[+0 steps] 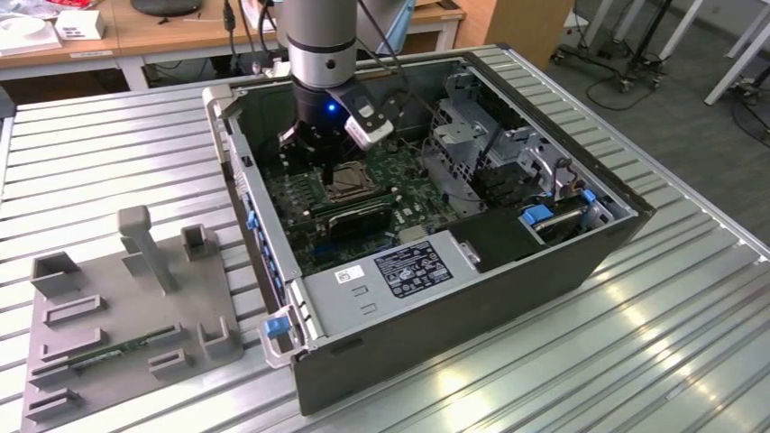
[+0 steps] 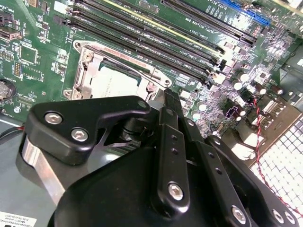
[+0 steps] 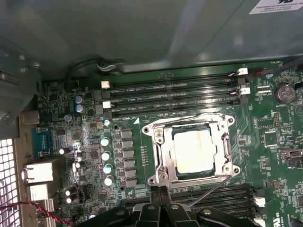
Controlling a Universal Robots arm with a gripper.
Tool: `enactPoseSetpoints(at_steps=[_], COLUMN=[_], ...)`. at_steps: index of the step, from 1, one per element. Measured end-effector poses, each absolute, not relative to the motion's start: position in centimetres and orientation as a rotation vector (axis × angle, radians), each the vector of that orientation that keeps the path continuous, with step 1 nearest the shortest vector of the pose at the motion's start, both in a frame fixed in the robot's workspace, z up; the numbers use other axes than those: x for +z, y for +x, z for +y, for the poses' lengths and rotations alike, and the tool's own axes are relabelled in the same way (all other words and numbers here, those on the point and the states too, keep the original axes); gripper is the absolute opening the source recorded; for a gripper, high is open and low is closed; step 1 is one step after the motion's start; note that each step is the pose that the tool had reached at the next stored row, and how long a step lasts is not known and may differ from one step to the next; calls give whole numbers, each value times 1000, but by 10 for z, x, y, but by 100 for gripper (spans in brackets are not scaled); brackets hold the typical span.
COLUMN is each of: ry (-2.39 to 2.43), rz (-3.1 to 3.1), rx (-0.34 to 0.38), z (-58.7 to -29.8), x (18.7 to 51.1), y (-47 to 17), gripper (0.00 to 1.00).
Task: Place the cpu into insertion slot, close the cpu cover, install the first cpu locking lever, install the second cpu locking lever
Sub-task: 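Install the second cpu locking lever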
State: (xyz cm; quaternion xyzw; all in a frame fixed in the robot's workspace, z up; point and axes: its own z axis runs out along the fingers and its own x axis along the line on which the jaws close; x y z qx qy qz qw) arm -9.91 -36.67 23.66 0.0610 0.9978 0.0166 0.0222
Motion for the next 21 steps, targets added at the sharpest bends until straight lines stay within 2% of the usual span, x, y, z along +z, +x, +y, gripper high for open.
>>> enactPoseSetpoints(at_steps=[21], ry=[189], rz=[3092], rx=[52], z=[-367], x=[244], y=[-99], gripper=[10])
